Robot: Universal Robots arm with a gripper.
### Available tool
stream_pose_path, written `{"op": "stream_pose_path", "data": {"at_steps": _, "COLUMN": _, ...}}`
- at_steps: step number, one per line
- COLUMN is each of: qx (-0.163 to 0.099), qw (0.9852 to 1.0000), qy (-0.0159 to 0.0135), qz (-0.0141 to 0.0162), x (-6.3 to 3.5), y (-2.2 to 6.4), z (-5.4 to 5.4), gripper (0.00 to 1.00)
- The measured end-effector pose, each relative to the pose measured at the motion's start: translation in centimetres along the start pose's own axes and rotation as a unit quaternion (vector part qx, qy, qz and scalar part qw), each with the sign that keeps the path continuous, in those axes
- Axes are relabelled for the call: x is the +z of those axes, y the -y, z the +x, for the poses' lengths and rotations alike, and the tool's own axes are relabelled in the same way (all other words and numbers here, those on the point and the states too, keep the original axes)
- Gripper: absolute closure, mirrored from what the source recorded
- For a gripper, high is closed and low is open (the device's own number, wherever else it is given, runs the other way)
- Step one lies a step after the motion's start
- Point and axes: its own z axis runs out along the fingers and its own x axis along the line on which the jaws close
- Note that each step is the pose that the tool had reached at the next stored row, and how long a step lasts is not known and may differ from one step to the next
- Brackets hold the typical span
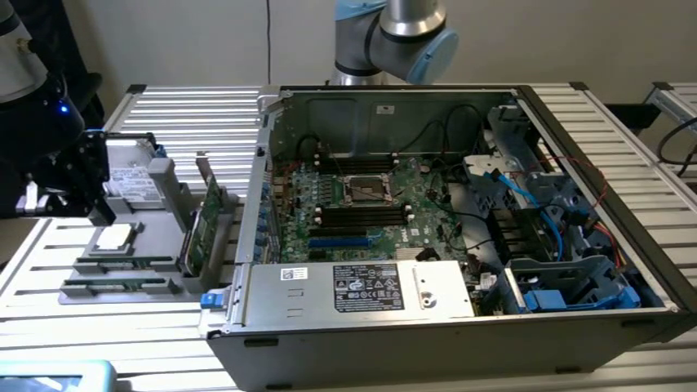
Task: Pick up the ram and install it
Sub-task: 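Pick up the ram and move it above insertion slot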
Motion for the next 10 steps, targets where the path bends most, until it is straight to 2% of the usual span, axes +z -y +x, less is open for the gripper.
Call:
{"op": "stream_pose_path", "data": {"at_steps": 2, "qx": -0.01, "qw": 1.0, "qy": 0.0001, "qz": -0.0003, "x": 0.0, "y": 0.0, "z": 0.0, "gripper": 0.89}}
{"op": "stream_pose_path", "data": {"at_steps": 3, "qx": -0.013, "qw": 0.9999, "qy": 0.0002, "qz": -0.0016, "x": 0.01, "y": 0.0, "z": 0.0, "gripper": 0.89}}
{"op": "stream_pose_path", "data": {"at_steps": 5, "qx": -0.017, "qw": 0.9998, "qy": 0.0001, "qz": -0.0077, "x": 0.02, "y": -0.01, "z": 0.0, "gripper": 0.89}}
{"op": "stream_pose_path", "data": {"at_steps": 6, "qx": -0.018, "qw": 0.9998, "qy": 0.0, "qz": -0.0096, "x": 0.02, "y": -0.01, "z": 0.0, "gripper": 0.89}}
{"op": "stream_pose_path", "data": {"at_steps": 10, "qx": -0.019, "qw": 0.9998, "qy": 0.0, "qz": -0.0097, "x": 0.01, "y": 0.0, "z": 0.0, "gripper": 0.89}}
